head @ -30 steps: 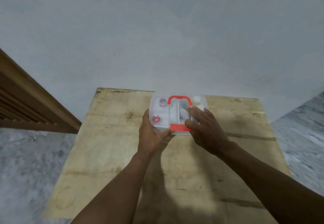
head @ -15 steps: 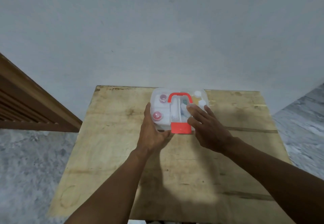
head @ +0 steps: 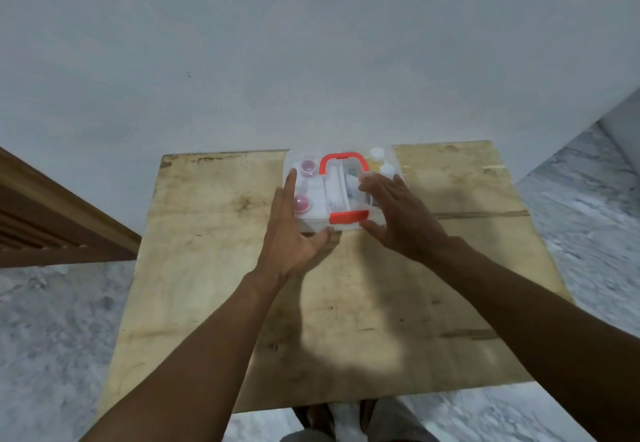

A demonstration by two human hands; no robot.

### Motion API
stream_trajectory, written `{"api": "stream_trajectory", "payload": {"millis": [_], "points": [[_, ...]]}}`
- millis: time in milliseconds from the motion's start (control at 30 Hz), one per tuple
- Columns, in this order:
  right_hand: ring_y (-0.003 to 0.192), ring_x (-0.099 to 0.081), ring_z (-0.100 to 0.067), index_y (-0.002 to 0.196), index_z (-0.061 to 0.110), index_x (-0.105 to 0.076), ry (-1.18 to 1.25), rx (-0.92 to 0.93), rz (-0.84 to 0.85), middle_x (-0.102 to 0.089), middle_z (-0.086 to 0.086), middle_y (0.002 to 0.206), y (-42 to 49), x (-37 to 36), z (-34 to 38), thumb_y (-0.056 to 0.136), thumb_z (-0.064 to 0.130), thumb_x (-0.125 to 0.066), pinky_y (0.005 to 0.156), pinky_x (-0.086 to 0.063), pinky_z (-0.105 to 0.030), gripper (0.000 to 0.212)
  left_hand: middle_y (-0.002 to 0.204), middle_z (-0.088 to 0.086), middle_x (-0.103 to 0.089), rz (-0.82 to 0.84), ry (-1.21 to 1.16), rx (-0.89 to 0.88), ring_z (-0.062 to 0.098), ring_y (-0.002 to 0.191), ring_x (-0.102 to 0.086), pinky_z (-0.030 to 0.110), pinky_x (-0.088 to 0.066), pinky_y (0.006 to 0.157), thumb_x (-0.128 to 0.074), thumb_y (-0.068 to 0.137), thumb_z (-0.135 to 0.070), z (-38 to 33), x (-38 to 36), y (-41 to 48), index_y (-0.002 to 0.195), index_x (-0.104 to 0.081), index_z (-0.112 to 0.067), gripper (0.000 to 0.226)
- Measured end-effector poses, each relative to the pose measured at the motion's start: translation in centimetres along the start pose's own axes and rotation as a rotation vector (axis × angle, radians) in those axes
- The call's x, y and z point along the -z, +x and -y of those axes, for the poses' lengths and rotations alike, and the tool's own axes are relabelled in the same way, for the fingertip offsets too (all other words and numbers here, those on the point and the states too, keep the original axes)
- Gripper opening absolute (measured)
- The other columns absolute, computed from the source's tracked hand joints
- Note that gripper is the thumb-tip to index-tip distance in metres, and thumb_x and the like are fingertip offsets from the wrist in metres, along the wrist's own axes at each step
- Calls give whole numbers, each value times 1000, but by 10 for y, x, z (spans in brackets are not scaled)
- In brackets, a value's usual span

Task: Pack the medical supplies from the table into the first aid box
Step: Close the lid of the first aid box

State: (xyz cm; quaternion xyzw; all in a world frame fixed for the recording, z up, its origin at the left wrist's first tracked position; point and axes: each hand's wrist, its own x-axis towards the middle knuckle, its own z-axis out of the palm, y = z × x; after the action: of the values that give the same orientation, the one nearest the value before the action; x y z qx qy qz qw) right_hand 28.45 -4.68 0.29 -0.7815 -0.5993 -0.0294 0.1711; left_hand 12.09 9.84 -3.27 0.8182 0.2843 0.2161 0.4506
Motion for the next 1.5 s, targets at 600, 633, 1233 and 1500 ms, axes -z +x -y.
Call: {"api": "stream_trajectory", "payload": {"millis": [600, 633, 1233, 1500], "points": [[134, -25, -1, 145, 14, -35, 362, -381, -352, -32, -8, 154, -24, -48, -18, 69, 64, -70, 95, -36, -14, 97, 146, -26, -37, -260, -151, 65, -4, 132, -42, 31, -47, 105, -84, 61, -57, 5, -37, -3, 149, -27, -34, 107], [134, -25, -1, 145, 14, -35, 362, -373, -369, -32, -9, 153, -24, -51, -19, 69, 63, -71, 94, -35, -11, 97, 141, -34, -36, -266, -147, 52, -11, 128, -42, 28, -48, 104, -85, 62, -55, 8, -38, -3, 148, -27, -34, 106], [140, -32, -24, 139, 23, -27, 325, -312, -460, -29, -18, 153, -21, -74, -32, 75, 53, -76, 96, -45, -28, 86, 141, -21, -36, -345, -140, -28, -3, 125, -45, 12, -45, 97, -84, 69, -45, 19, -49, 1, 145, -26, -31, 97], [126, -39, -5, 146, 24, -28, 447, -393, -369, -40, -8, 146, -23, -72, -29, 73, 53, -78, 93, -34, -5, 93, 137, -19, -46, -311, -173, 26, 9, 120, -57, 27, -55, 94, -84, 71, -41, 15, -45, -4, 148, -23, -36, 99]]}}
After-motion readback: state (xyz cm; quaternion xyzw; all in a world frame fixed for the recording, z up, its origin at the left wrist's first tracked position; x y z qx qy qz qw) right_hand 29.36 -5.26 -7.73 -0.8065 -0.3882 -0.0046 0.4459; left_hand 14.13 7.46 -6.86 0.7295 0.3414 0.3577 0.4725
